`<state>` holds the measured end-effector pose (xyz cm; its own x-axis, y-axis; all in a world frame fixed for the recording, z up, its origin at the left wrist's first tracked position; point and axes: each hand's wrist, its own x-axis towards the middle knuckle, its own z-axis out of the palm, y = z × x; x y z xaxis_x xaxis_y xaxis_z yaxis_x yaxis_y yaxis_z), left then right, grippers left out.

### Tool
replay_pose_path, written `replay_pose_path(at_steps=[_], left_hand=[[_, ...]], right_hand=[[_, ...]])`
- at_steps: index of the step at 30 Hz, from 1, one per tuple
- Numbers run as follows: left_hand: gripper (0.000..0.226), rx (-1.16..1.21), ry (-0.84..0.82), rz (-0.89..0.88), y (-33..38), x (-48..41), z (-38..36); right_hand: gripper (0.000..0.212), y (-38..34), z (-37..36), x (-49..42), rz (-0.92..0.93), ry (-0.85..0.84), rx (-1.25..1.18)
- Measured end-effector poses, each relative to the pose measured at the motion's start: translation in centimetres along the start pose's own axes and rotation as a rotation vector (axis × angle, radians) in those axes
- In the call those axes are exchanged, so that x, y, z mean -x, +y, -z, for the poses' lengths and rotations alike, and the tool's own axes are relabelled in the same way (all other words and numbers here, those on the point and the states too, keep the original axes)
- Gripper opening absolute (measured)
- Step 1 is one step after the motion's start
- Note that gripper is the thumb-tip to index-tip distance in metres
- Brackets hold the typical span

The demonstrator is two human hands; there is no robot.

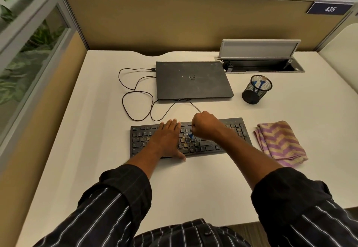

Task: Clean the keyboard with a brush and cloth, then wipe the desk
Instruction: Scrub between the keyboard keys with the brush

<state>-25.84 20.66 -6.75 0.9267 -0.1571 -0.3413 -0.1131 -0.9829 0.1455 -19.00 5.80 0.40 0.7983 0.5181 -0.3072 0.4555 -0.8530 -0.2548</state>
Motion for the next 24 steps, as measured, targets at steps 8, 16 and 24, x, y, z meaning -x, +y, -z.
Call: replay_pose_path(at_steps=[8,16,24], left_hand=[[0.137,0.005,0.022,-0.002,-0.4,0.4,-0.1],[0.137,0.015,0.015,-0.003,-0.7,0.7,0.1],[0.137,0.006,-0.001,0.005,-1.1,1.0,0.2]], right_hand=[[0.013,-0.5,0.3,-0.5,-0.028,0.058,-0.029],[0.019,-0.3,0.3,-0.4,-0.023,0.086,-0.083],[0.014,-1.1,-0.4,-0.1,0.009,-0.007,-0.037]])
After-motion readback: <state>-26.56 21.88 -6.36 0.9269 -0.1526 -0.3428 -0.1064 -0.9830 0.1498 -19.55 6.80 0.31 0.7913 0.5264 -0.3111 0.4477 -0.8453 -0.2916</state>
